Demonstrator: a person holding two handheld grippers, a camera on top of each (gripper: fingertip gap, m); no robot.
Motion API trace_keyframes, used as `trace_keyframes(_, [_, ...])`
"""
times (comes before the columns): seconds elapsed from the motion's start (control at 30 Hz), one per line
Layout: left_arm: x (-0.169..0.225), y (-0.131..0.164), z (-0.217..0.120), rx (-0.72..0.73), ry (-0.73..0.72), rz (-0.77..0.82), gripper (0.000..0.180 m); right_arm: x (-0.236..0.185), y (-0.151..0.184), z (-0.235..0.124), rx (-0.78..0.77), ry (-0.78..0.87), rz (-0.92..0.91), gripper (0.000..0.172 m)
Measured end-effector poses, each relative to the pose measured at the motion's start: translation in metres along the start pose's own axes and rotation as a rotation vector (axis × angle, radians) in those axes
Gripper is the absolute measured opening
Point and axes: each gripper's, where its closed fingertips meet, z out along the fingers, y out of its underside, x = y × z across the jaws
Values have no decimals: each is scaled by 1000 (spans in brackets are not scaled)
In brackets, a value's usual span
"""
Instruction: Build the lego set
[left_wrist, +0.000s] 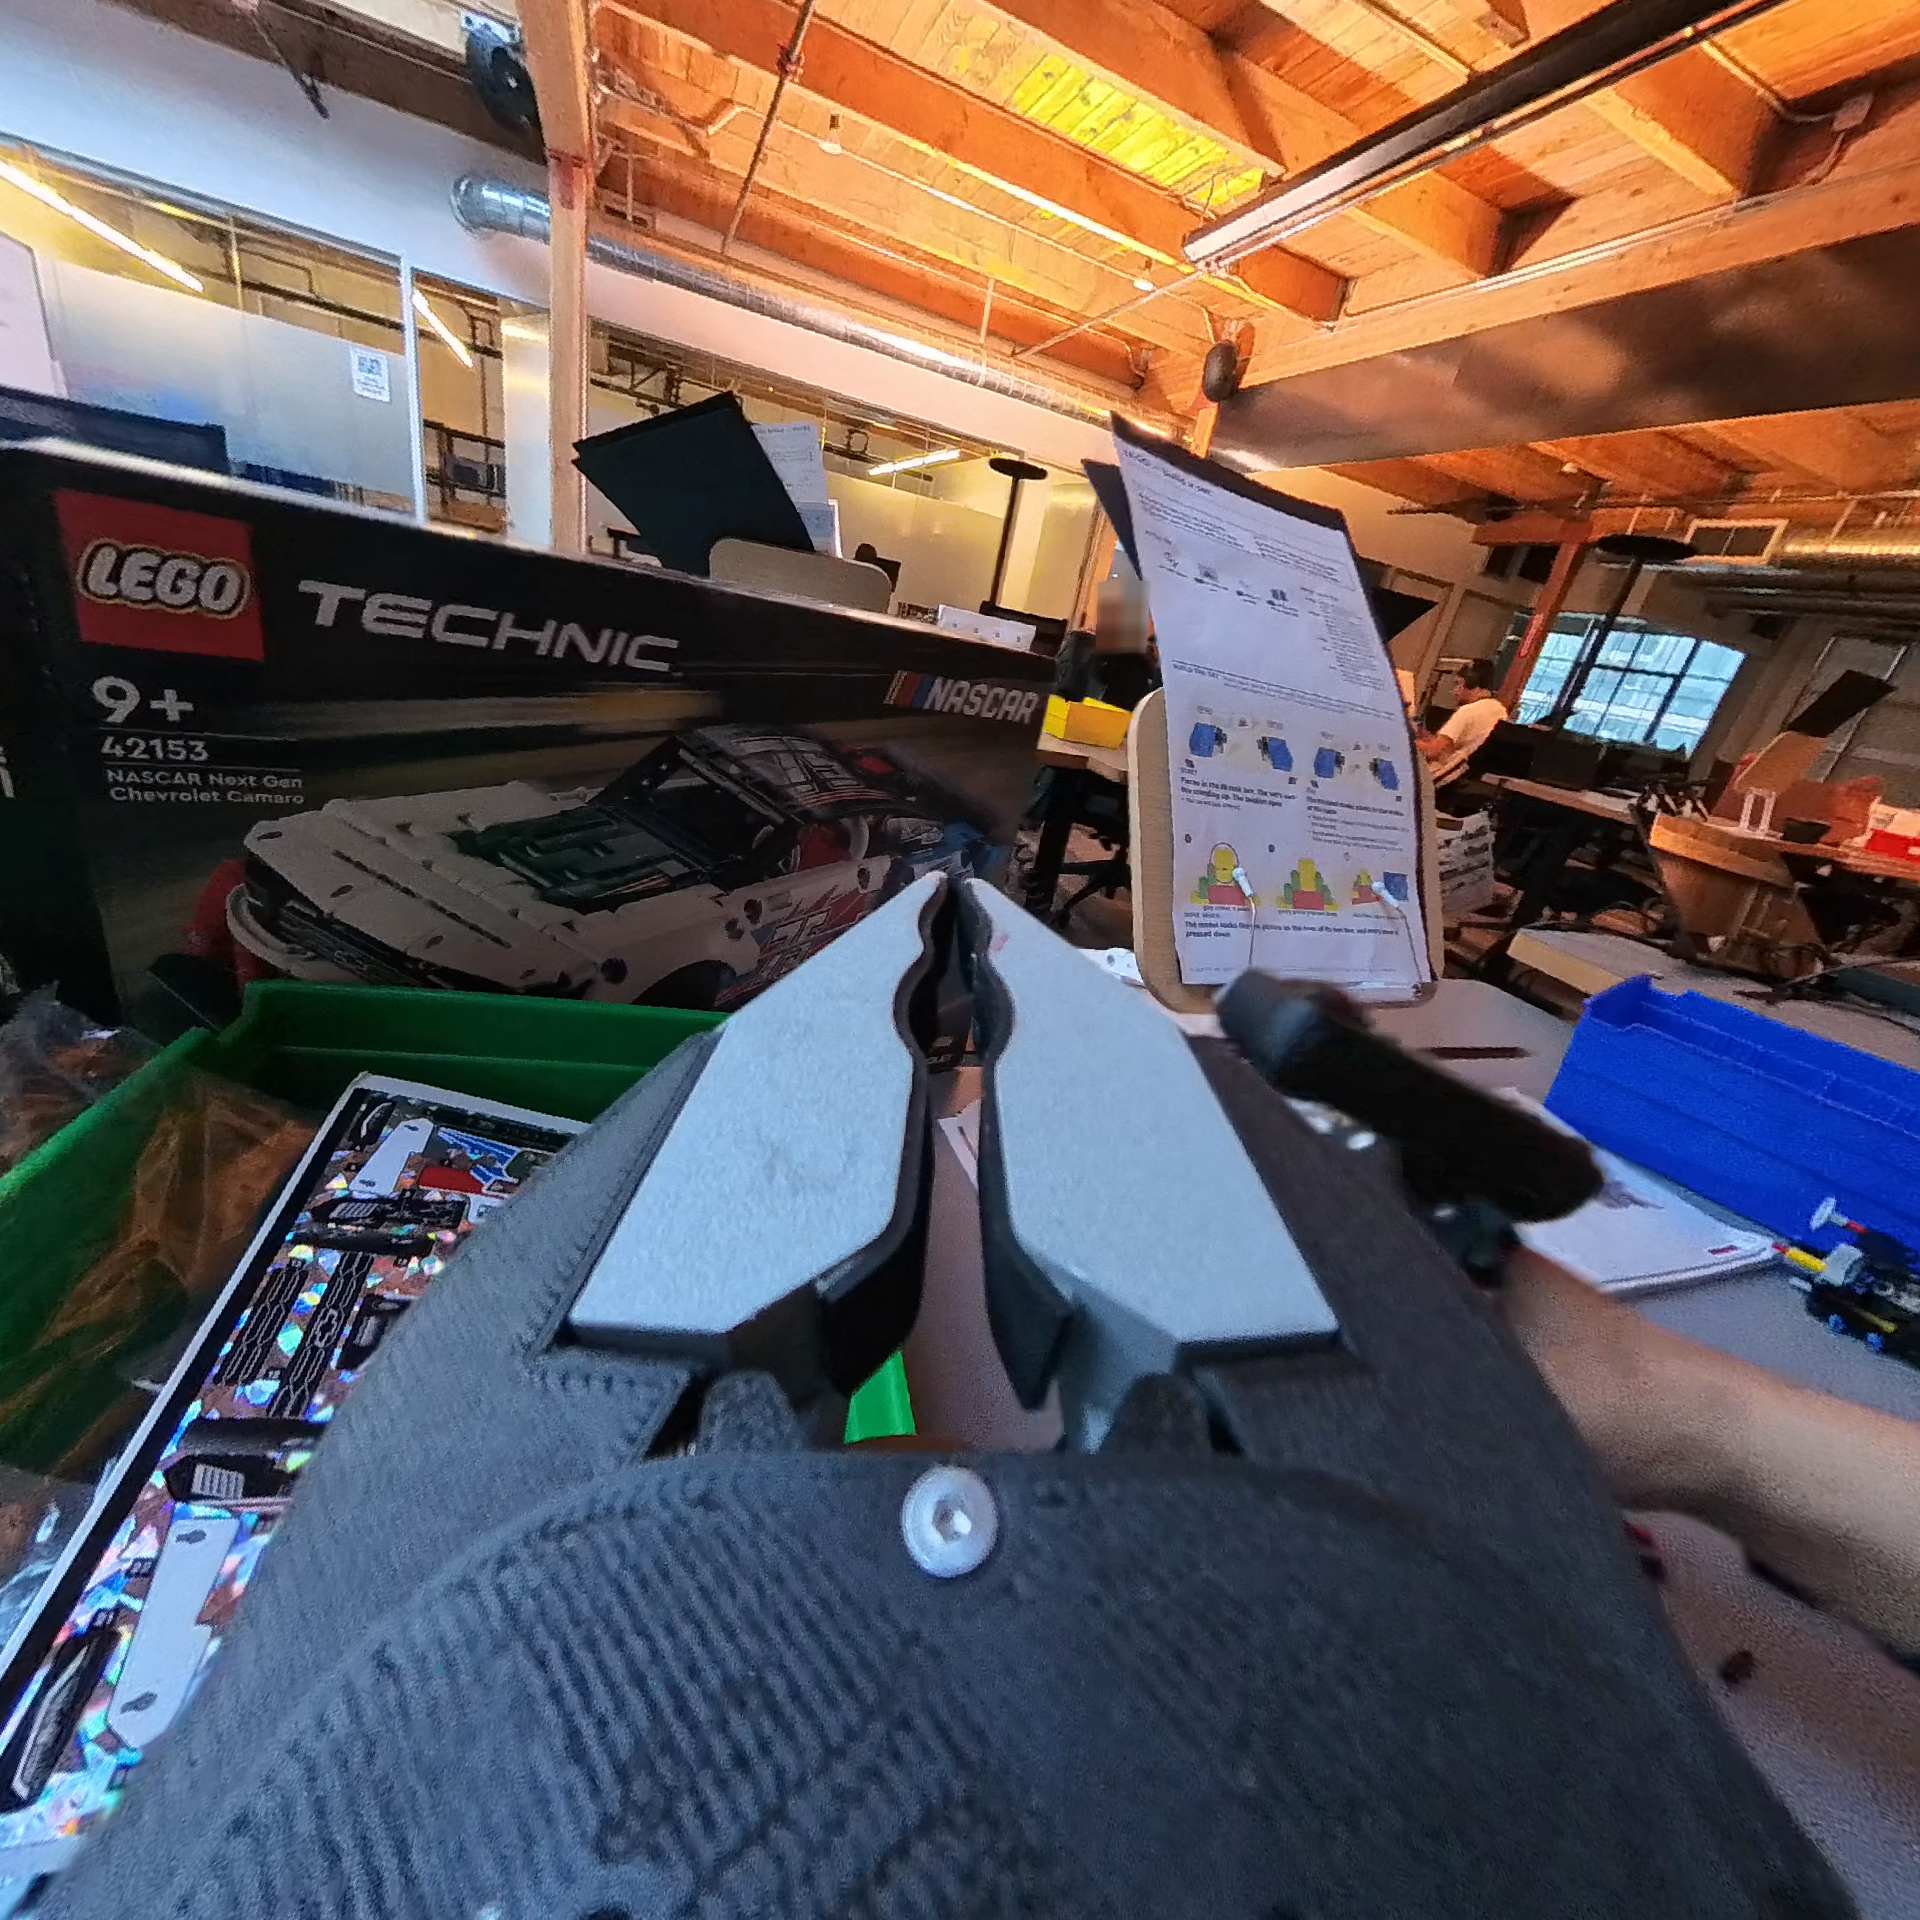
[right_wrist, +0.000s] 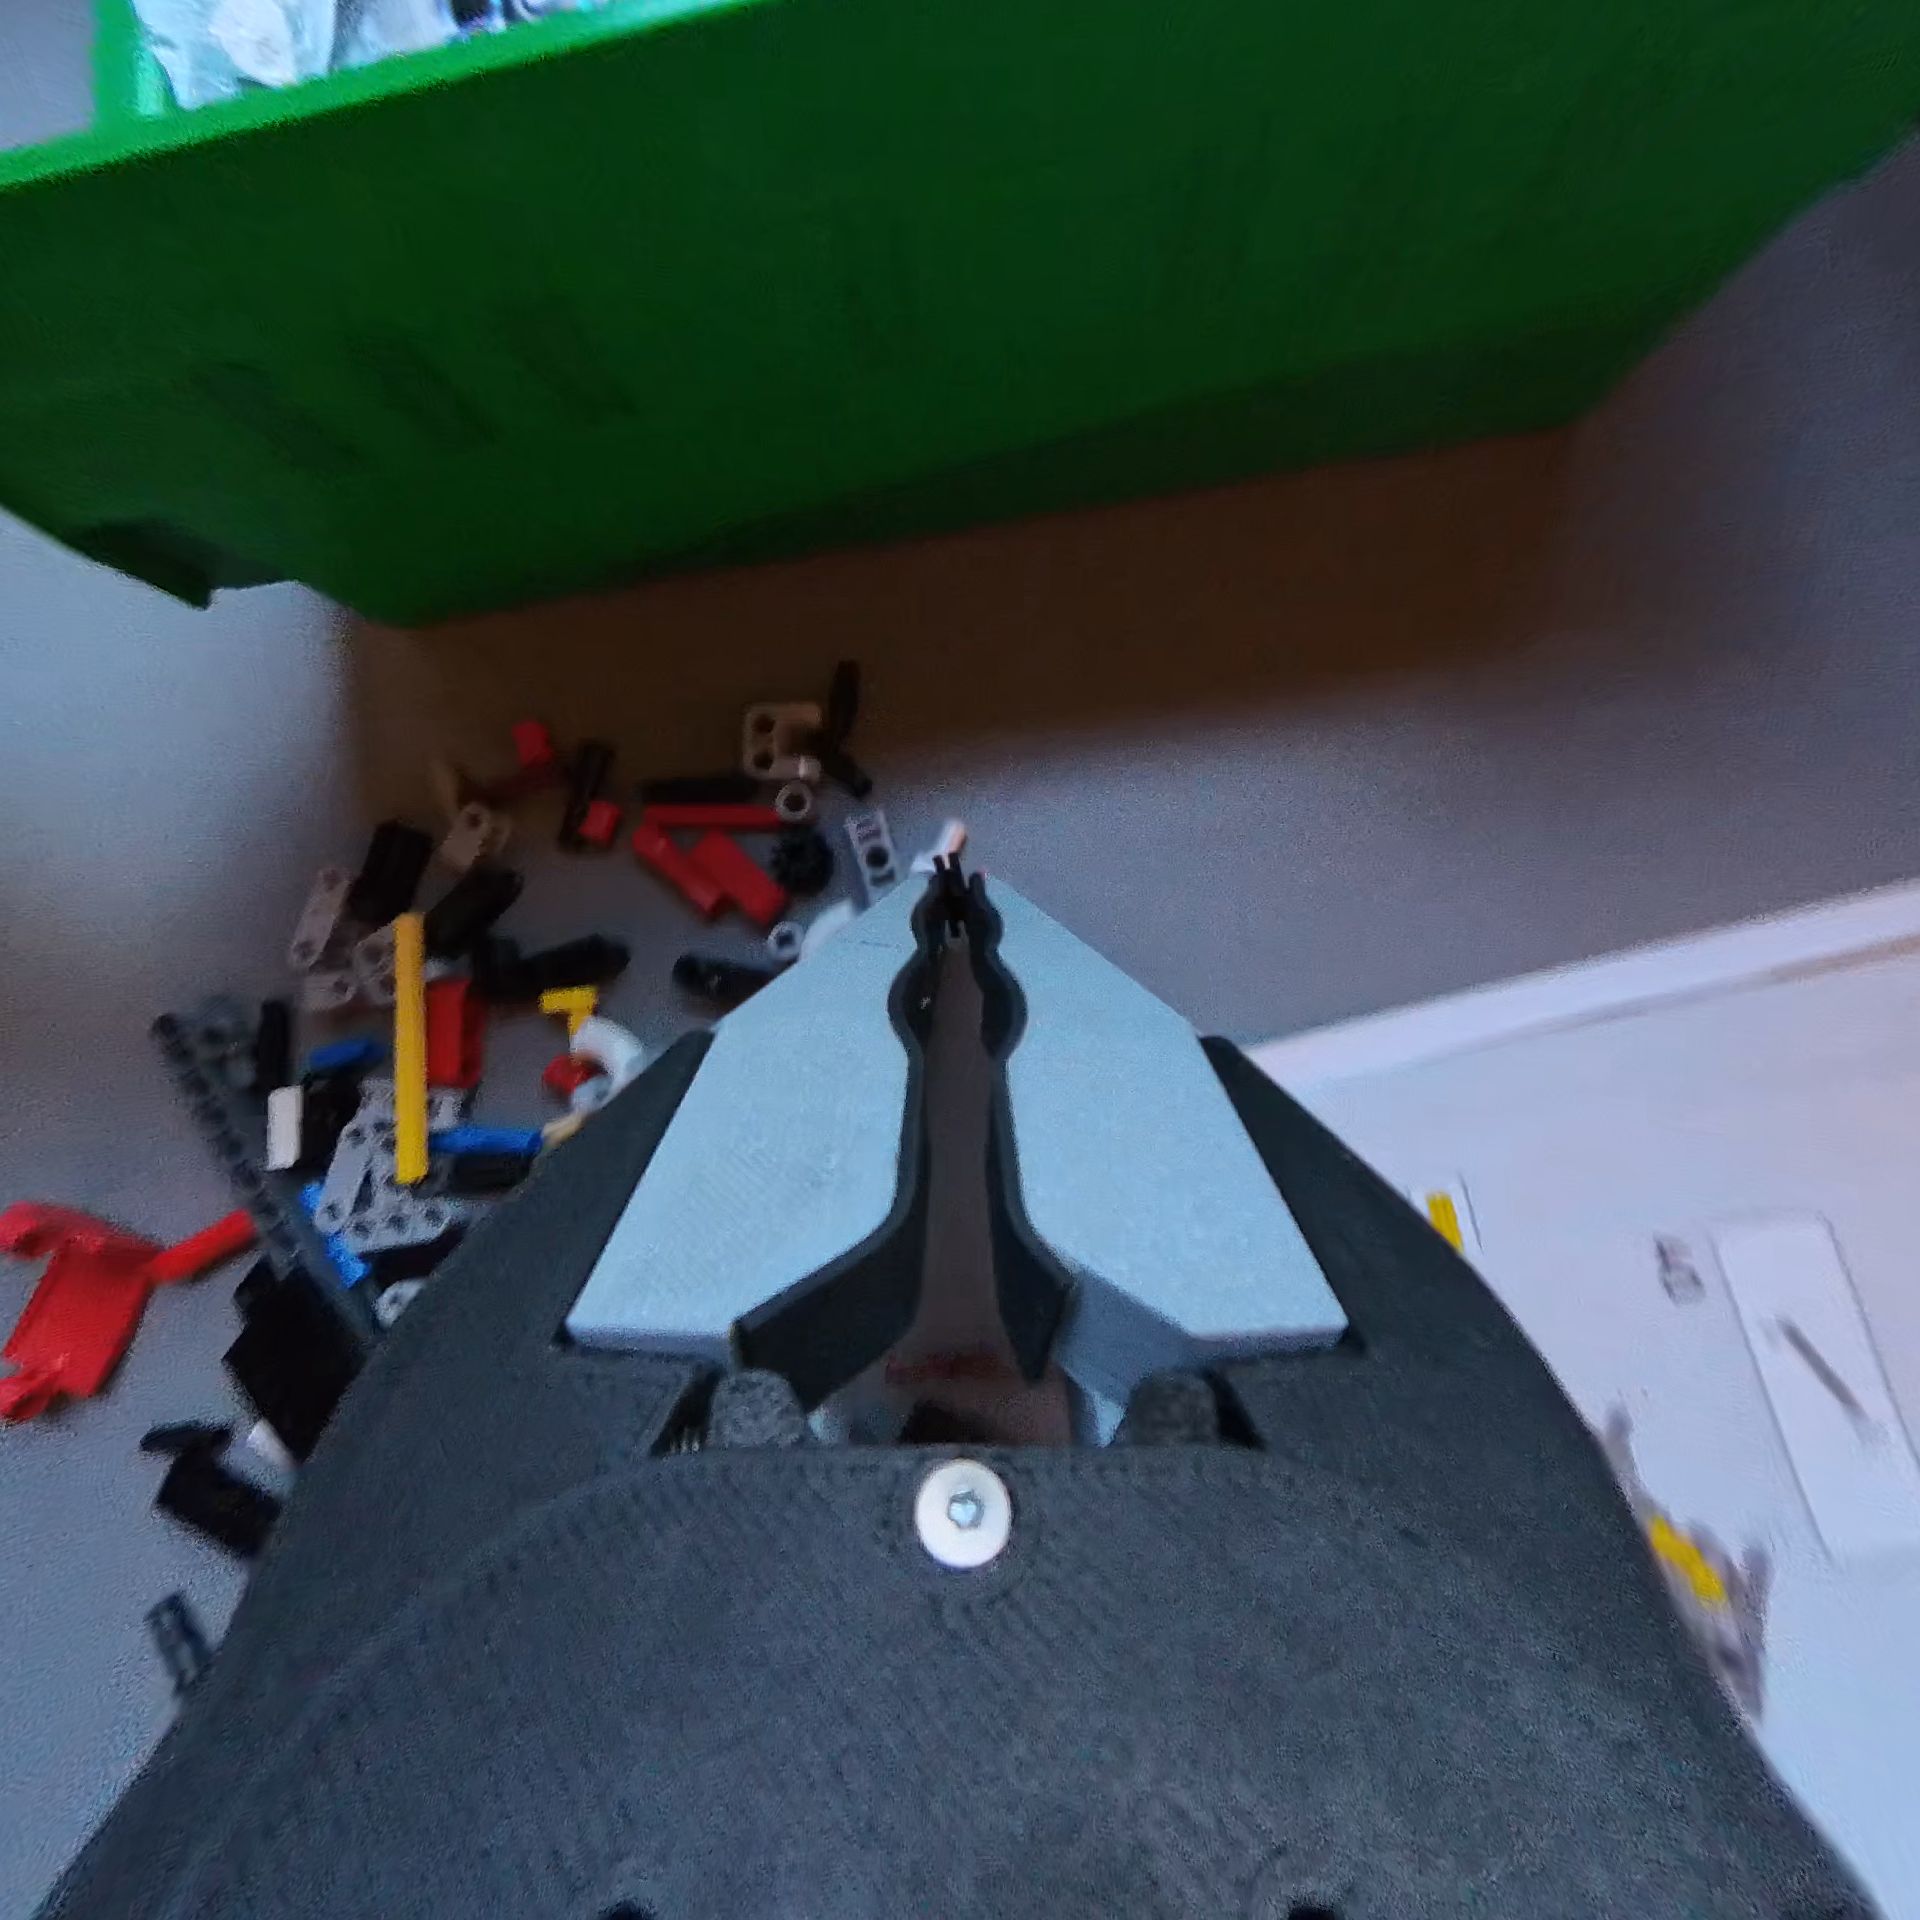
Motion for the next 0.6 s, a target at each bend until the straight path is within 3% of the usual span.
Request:
trace_keyframes(0.2, [29, -4, -2, 28, 55, 126, 2, -21, 12, -94, 169, 88, 26, 15])
trace_keyframes(0.33, [81, -10, -8, 118, 199, 221, 0, -31, 55, -148, 230, 164, 61, 17])
trace_keyframes(0.43, [109, 13, -2, 53, 278, 272, 0, -29, 98, -185, 253, 263, 87, 17])
trace_keyframes(0.6, [150, 75, 12, -172, 429, 278, 2, -19, 158, -251, 386, 399, 199, 17])
